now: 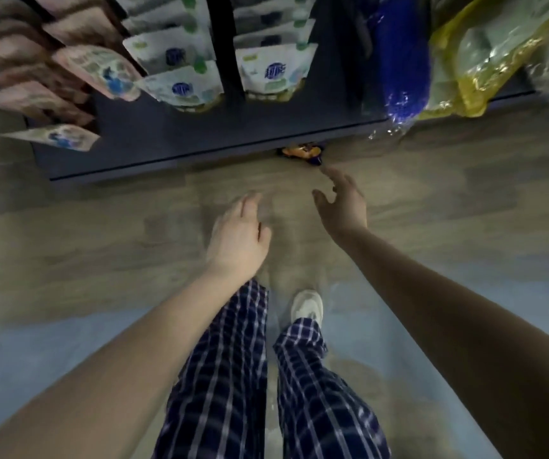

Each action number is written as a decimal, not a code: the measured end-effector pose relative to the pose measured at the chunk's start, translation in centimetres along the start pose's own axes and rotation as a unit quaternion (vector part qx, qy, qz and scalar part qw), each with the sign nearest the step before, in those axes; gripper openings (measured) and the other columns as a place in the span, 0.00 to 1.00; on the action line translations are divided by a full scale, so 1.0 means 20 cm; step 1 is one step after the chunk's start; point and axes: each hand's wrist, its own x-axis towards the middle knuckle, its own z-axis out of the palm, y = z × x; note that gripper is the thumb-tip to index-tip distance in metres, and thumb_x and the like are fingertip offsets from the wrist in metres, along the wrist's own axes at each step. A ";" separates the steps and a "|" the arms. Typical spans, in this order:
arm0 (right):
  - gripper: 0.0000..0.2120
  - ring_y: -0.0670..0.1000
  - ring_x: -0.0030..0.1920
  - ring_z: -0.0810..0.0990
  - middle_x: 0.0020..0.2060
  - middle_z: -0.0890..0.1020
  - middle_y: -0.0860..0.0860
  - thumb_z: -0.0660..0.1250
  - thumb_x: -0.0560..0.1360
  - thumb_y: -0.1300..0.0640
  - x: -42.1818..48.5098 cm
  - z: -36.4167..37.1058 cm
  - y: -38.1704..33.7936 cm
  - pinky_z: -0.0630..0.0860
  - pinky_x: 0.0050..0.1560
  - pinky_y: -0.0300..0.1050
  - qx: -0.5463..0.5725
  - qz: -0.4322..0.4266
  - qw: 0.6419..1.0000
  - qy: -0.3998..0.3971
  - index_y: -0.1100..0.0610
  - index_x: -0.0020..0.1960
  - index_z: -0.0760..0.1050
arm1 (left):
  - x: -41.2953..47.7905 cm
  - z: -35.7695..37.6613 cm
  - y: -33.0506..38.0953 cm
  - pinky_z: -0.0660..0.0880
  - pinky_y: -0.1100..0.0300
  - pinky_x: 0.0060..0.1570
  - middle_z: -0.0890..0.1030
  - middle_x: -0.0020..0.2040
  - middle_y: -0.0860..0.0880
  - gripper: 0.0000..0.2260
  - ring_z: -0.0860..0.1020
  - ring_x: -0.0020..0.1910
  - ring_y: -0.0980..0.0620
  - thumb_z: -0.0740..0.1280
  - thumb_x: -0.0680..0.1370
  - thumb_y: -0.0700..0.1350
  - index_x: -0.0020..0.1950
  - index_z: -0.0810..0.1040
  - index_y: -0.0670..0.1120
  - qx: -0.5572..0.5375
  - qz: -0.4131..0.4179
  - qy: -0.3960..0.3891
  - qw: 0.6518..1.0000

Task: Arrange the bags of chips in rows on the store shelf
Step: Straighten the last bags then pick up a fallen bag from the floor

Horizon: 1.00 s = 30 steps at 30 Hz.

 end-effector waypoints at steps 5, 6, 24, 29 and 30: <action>0.22 0.52 0.67 0.68 0.71 0.63 0.51 0.65 0.76 0.53 0.46 0.31 0.32 0.62 0.53 0.34 -0.049 0.015 0.998 -0.046 0.51 0.70 0.68 | 0.38 0.27 -0.25 0.62 0.52 0.69 0.64 0.73 0.45 0.23 0.64 0.70 0.47 0.57 0.80 0.42 0.74 0.59 0.45 0.009 0.005 0.008 1.000; 0.22 0.52 0.68 0.67 0.73 0.60 0.52 0.65 0.76 0.53 0.54 0.36 0.36 0.62 0.54 0.35 -0.052 0.030 0.996 -0.059 0.50 0.70 0.67 | 0.45 0.32 -0.28 0.62 0.53 0.69 0.65 0.73 0.45 0.22 0.65 0.70 0.47 0.57 0.80 0.42 0.74 0.59 0.45 0.009 0.007 0.009 1.000; 0.30 0.58 0.76 0.41 0.76 0.39 0.50 0.62 0.75 0.49 1.33 0.83 0.77 0.50 0.71 0.67 -0.284 0.030 0.931 -0.227 0.42 0.74 0.55 | 1.06 0.67 -0.62 0.57 0.65 0.67 0.61 0.75 0.52 0.24 0.62 0.72 0.55 0.59 0.80 0.44 0.75 0.58 0.53 -0.092 0.000 -0.090 0.992; 0.27 0.59 0.74 0.50 0.75 0.52 0.47 0.59 0.77 0.46 1.17 0.77 0.71 0.50 0.68 0.71 -0.303 0.056 0.931 -0.195 0.48 0.74 0.57 | 0.99 0.62 -0.54 0.57 0.67 0.66 0.61 0.74 0.51 0.24 0.62 0.72 0.54 0.59 0.80 0.43 0.75 0.57 0.52 -0.098 -0.005 -0.081 0.992; 0.26 0.59 0.73 0.52 0.74 0.54 0.48 0.59 0.77 0.46 1.14 0.77 0.70 0.51 0.68 0.70 -0.289 0.064 0.936 -0.188 0.50 0.73 0.60 | 0.96 0.60 -0.51 0.58 0.66 0.67 0.62 0.74 0.51 0.24 0.63 0.71 0.54 0.59 0.80 0.43 0.75 0.57 0.52 -0.098 -0.002 -0.078 0.992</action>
